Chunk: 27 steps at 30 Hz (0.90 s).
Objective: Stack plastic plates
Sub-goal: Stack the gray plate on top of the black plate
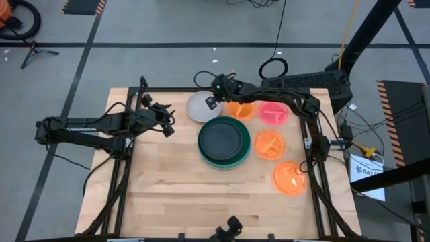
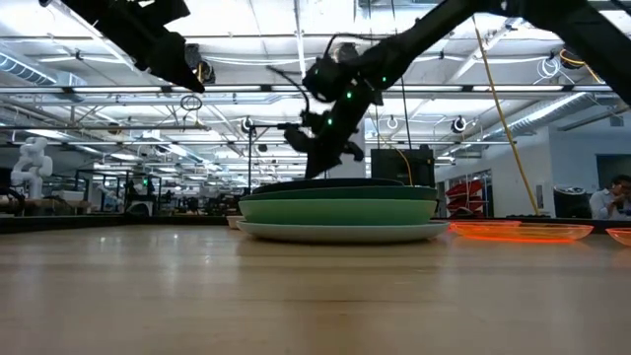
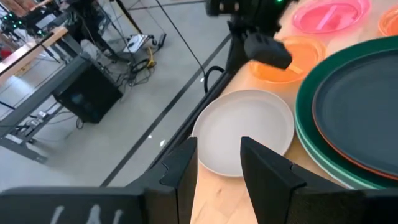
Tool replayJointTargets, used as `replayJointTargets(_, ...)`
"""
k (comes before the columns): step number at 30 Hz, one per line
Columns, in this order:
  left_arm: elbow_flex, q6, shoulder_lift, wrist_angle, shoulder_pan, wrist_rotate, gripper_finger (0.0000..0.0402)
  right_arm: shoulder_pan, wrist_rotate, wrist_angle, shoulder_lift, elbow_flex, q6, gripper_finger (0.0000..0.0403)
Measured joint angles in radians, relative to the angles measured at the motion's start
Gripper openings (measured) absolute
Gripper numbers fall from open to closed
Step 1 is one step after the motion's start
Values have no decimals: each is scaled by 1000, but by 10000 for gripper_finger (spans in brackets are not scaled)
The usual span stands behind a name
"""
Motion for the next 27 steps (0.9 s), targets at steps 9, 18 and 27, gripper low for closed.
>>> replayJointTargets(9,0,-4,0,-11,0,0,129,-28,-84,-25,63,0,103,84)
replayJointTargets(18,0,9,0,-8,0,1,129,-28,-95,-73,89,-1,194,161)
replayJointTargets(27,0,17,0,-1,0,1,129,-29,-120,-107,133,0,238,159)
